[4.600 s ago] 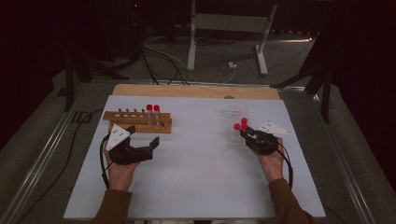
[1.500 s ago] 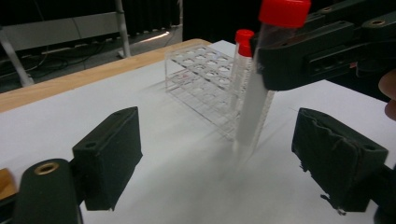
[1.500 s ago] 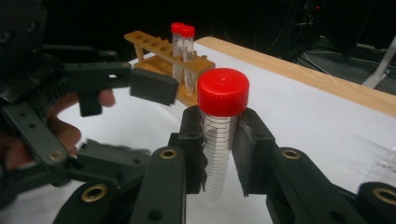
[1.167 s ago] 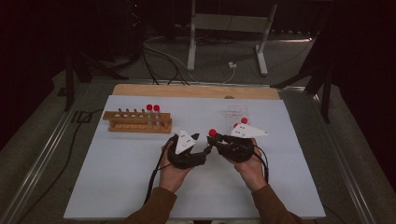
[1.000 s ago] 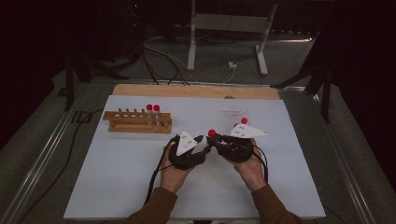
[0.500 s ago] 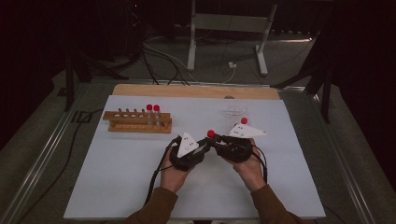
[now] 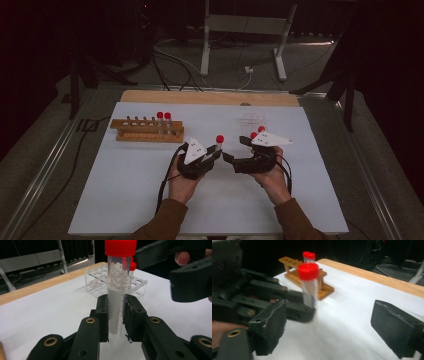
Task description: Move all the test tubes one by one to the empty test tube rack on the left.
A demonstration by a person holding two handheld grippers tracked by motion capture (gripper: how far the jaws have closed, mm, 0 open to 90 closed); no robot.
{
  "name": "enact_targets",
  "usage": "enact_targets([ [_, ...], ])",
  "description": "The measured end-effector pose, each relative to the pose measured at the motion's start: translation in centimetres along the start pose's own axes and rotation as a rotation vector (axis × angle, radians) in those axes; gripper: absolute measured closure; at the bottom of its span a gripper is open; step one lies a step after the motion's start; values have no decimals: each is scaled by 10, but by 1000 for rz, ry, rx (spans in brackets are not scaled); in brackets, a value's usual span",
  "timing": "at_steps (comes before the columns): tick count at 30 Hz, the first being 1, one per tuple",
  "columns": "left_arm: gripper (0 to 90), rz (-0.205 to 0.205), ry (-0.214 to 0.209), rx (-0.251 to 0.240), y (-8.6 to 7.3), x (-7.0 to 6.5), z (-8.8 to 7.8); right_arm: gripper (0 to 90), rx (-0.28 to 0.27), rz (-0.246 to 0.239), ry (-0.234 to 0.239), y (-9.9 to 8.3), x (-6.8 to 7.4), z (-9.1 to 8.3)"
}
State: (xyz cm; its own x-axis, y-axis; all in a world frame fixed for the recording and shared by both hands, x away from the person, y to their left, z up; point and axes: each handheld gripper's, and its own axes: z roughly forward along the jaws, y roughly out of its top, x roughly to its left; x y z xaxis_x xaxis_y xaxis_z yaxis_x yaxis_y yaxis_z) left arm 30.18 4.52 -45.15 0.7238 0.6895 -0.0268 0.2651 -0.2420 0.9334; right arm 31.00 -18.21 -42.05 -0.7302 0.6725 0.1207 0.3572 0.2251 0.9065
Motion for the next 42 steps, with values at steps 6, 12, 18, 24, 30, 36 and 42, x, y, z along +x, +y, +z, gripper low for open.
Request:
enact_targets([
  [6, 762, -17, 23, -14, 1, 9, -8, 16, 13, 0, -29, -6, -9, -7],
  [12, 761, -30, 43, -20, 2, 19, -16, 0, 10, -4, -62, -11, -16, -15],
  [18, 761, -34, 71, -27, 4, 30, -26, 0, 9, 12, -89, -19, -25, -23],
  [24, 761, -41, 102, -34, 7, 42, -37, 0, -1, 28, -113, -26, -34, -34],
  [30, 761, -45, 136, -40, 11, 56, -47, 0, -5, 43, -131, -30, -43, -42],
  [36, 761, -49, 176, -56, 16, 71, -58, 0, -15, 60, -143, -32, -48, -50],
  [42, 761, -57, 225, -68, 18, 88, -69, 0, -29, 74, -147, -33, -52, -55],
])
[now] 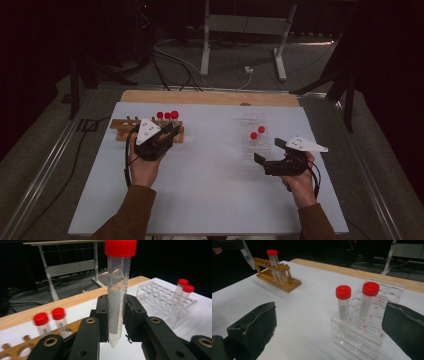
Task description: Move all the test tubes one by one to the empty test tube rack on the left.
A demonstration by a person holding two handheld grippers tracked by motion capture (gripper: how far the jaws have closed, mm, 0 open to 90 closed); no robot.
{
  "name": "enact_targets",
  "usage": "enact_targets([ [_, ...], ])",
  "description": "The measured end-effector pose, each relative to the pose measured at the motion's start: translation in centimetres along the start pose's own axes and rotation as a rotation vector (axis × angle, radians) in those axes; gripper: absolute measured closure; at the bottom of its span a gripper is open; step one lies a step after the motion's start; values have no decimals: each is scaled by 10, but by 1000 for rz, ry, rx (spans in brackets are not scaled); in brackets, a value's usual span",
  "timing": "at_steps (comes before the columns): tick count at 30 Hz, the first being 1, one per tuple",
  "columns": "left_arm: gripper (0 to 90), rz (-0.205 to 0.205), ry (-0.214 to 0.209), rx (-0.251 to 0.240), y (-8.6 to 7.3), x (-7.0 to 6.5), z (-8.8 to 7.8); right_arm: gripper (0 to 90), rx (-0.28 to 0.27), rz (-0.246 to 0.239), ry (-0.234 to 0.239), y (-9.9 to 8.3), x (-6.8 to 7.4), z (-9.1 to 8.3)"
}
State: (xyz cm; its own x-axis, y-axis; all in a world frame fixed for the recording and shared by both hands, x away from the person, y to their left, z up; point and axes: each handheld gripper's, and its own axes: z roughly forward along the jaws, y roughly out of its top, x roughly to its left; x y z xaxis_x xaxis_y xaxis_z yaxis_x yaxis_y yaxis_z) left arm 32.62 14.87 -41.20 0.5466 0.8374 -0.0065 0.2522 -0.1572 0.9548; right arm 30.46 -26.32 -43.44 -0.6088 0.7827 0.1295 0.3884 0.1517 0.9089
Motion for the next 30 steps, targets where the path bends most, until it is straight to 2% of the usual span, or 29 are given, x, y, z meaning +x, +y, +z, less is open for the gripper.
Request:
enact_targets([
  [6, 760, -4, 33, -6, 0, 18, -2, 0, -6, 16, -1, -2, -2, -1],
  [14, 761, -13, 115, 7, -3, 43, 0, 0, -10, 22, 2, -4, -1, -3],
  [19, 760, -34, 169, 18, -7, 57, 6, 0, -18, 27, 5, -3, -2, -4],
  [23, 759, -28, 205, 41, -10, 65, 12, 0, -22, 32, 6, -4, -3, -5],
  [30, 759, -55, 263, 58, -13, 75, 20, 0, -21, 32, 12, -5, -1, -3],
])
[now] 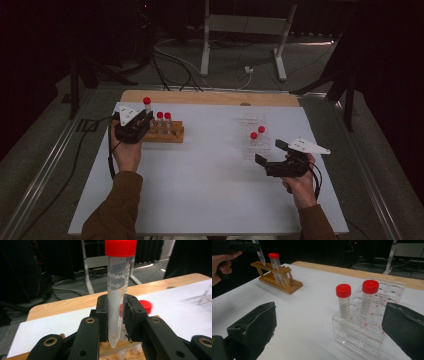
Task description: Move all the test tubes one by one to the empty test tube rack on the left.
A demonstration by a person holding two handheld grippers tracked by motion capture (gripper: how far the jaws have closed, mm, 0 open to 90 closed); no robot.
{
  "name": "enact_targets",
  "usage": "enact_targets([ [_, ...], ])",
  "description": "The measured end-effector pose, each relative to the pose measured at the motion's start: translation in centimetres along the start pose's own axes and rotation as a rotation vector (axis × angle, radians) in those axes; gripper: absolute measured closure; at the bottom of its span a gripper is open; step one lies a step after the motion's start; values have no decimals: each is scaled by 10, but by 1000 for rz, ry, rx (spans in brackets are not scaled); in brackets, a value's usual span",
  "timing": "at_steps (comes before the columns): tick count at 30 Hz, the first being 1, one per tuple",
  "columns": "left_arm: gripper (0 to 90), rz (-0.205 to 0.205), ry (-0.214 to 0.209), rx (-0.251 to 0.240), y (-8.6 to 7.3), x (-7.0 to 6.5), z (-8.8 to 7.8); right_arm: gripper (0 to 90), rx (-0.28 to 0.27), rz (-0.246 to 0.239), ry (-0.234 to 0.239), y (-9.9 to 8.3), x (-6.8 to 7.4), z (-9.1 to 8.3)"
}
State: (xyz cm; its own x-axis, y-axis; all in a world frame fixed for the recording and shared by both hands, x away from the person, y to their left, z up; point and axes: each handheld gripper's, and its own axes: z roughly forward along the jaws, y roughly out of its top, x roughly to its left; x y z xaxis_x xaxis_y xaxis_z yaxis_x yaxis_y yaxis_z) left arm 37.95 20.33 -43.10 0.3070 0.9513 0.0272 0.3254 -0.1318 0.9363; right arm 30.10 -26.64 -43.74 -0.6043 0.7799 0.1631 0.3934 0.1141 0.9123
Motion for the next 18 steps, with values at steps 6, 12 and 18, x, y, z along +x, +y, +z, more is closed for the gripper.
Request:
enact_targets([
  [6, 758, -33, 19, 21, -5, 4, 9, 0, -7, 3, 4, 0, 0, -1],
  [12, 754, -36, 20, 47, -9, 2, 15, 0, -9, 6, 4, 0, -2, -2],
  [18, 740, -40, 9, 77, -18, 0, 18, 0, -13, 5, 7, 0, -1, -2],
])
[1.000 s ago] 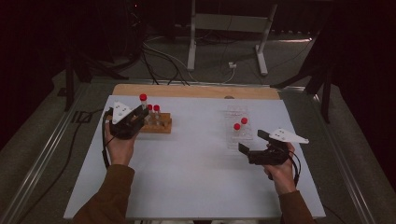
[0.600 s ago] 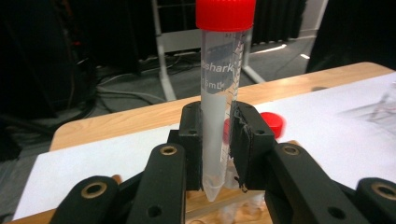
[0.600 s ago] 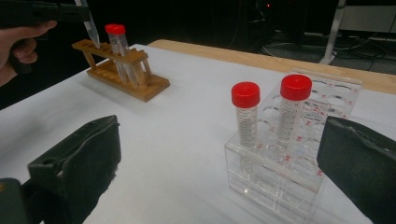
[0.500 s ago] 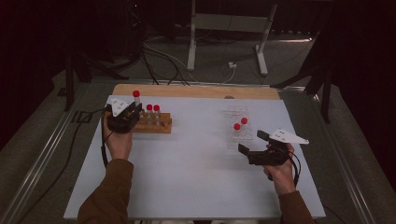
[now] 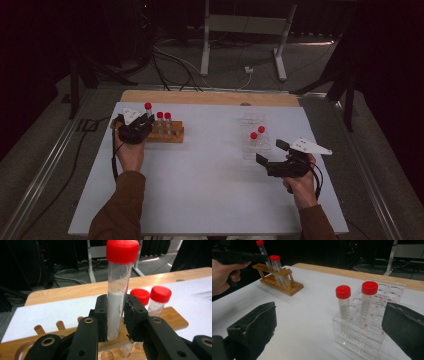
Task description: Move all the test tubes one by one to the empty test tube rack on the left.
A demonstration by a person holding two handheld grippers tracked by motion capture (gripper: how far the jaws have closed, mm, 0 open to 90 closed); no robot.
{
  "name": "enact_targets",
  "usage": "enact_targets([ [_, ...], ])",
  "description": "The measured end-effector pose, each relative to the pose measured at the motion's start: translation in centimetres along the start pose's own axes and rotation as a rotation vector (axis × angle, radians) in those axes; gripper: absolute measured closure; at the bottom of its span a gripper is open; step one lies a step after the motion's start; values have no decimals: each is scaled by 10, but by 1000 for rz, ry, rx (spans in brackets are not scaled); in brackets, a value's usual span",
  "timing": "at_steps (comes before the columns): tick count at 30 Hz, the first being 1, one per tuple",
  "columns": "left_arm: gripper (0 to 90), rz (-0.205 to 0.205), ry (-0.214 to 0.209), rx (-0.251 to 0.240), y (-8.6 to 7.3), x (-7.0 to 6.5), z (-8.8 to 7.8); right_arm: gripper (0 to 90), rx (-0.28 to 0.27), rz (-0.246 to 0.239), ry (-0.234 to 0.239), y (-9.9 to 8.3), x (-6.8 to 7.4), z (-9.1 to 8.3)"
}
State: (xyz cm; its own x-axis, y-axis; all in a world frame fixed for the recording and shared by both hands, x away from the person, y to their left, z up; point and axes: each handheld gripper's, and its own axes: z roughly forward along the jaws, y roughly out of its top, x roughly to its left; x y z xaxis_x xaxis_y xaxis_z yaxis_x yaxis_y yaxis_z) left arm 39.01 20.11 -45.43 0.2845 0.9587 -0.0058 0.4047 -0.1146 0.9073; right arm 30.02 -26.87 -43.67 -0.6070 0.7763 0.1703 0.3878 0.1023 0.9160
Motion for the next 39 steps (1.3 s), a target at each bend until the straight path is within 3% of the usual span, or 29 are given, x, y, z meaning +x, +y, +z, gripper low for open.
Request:
enact_targets([
  [3, 698, -9, -7, 9, -3, 0, 2, 0, 3, -1, 3, 0, 1, 1],
  [9, 464, -28, -25, 8, -3, 1, 1, 0, 3, -3, 2, 0, 1, 1],
  [12, 441, -40, -27, 15, -4, 3, 1, 0, 3, -2, 2, 0, 1, 1],
  [18, 570, -6, -25, 31, -3, -1, 3, 0, 1, 0, 3, 0, 2, 1],
  [22, 576, 19, -4, 53, -4, -4, 7, 0, 1, 3, 2, 0, 0, 1],
  [28, 695, 31, 0, 42, 0, -4, 4, 0, -1, 8, 0, 0, -1, 0],
  [39, 701, 14, 3, 58, 14, 1, 2, 0, 5, 5, 3, -1, 1, 2],
])
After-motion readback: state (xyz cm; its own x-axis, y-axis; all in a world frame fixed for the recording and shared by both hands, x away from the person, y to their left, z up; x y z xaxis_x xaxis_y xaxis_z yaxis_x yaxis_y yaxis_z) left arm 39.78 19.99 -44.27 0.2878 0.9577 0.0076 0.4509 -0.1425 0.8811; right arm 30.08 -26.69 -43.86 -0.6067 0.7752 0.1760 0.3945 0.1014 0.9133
